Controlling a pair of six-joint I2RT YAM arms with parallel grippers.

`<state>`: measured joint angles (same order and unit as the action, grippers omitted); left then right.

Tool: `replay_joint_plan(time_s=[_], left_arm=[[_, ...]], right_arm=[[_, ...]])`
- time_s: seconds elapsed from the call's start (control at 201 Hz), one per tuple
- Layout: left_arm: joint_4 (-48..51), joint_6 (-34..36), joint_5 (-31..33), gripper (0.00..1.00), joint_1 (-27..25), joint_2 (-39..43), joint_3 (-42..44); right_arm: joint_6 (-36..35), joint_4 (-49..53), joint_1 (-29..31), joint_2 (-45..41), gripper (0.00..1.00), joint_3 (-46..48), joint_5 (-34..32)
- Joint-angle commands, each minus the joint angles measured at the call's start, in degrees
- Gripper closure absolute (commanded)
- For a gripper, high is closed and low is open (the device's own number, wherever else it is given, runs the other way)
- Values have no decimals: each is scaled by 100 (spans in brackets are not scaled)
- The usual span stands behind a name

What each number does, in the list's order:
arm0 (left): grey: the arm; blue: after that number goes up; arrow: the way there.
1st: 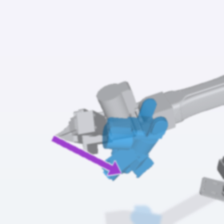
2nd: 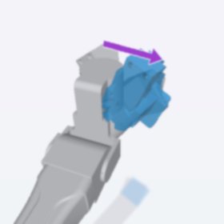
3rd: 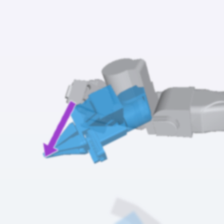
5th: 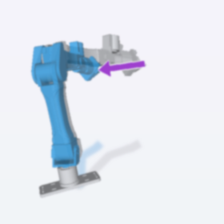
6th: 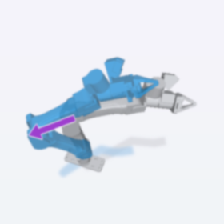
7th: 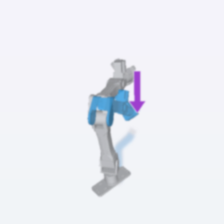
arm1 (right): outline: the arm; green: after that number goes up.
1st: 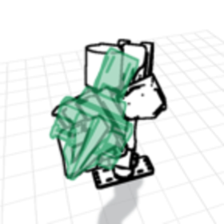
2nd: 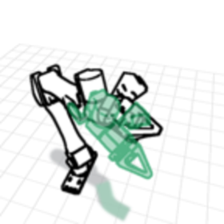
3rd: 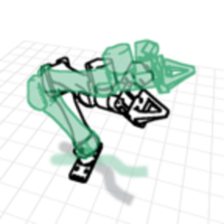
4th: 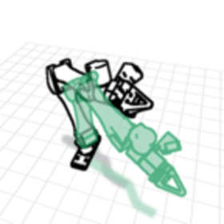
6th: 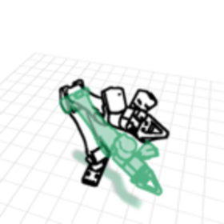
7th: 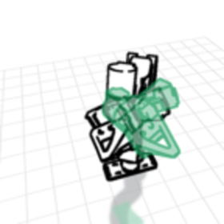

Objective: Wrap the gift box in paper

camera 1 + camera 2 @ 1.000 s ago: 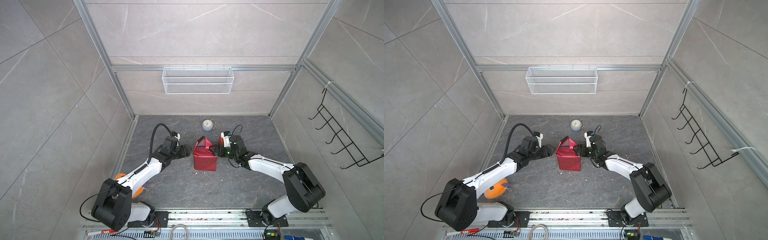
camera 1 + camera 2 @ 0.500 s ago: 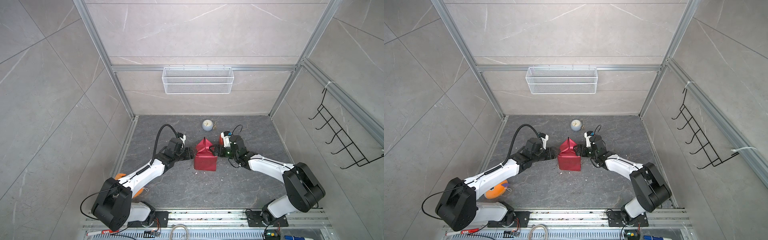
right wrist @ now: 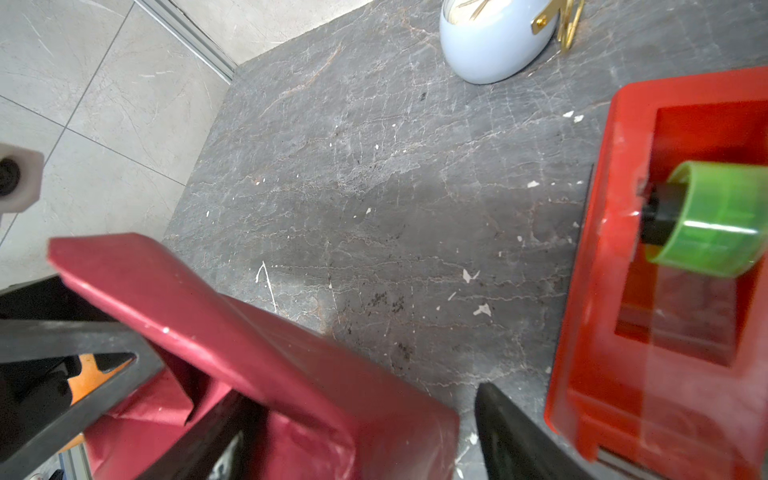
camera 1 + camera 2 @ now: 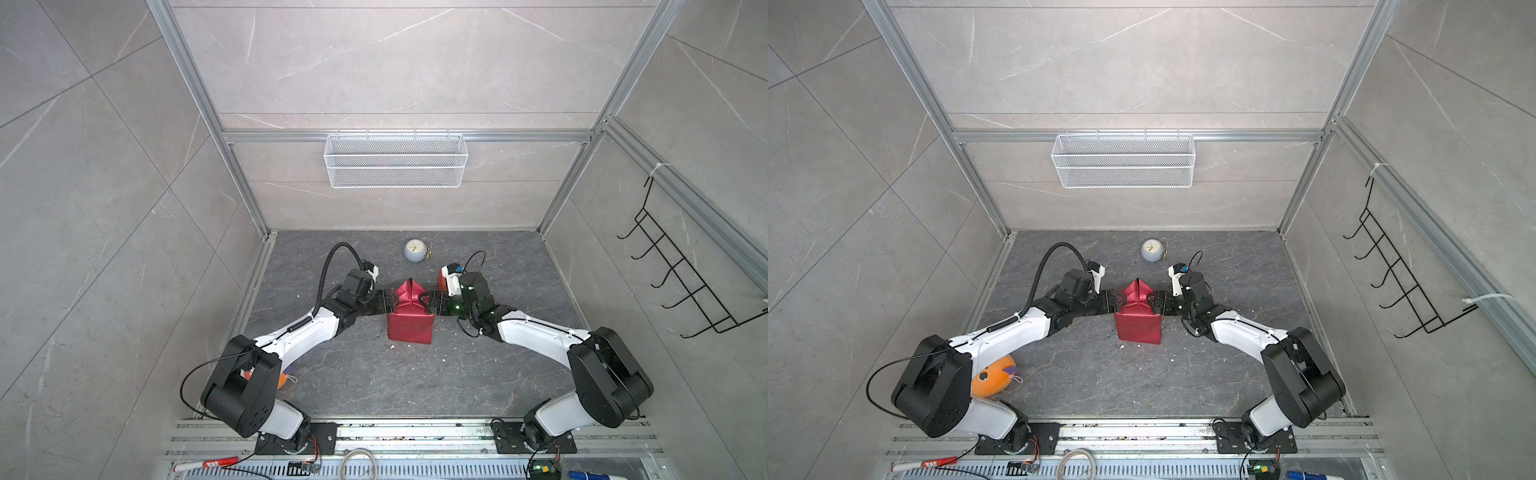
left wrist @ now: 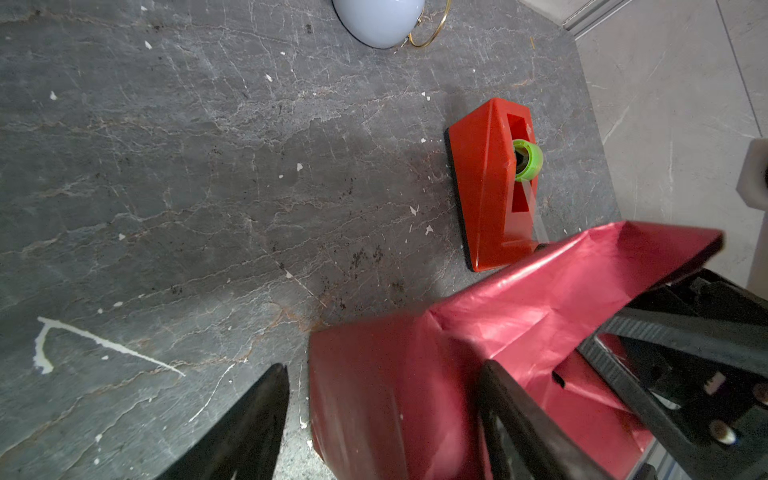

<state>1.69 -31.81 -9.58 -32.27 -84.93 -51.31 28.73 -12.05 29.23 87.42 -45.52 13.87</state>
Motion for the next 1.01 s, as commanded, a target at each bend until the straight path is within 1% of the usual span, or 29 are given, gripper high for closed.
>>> replay_joint_plan(time_s=[0.0,0.144,0.338,0.533,0.697,0.836,1.006], left_arm=[[-129,295,5,26,-16,-204,-224],[-278,476,-37,25,-15,-361,-249],[-589,692,-66,22,-16,-533,-71],[-946,881,-77,20,-16,-293,249],[-885,1385,-52,18,-9,4,253],[-796,1898,-161,17,28,238,218],[-415,2548,-297,16,86,218,31]], right_arm=[[-263,511,88,-41,16,134,67],[-298,478,103,3,16,103,164],[-410,423,95,73,16,111,246],[-665,593,91,74,16,-1,214],[-712,608,91,87,16,-19,222],[-701,577,96,83,16,42,225],[-707,598,91,74,16,52,246]])
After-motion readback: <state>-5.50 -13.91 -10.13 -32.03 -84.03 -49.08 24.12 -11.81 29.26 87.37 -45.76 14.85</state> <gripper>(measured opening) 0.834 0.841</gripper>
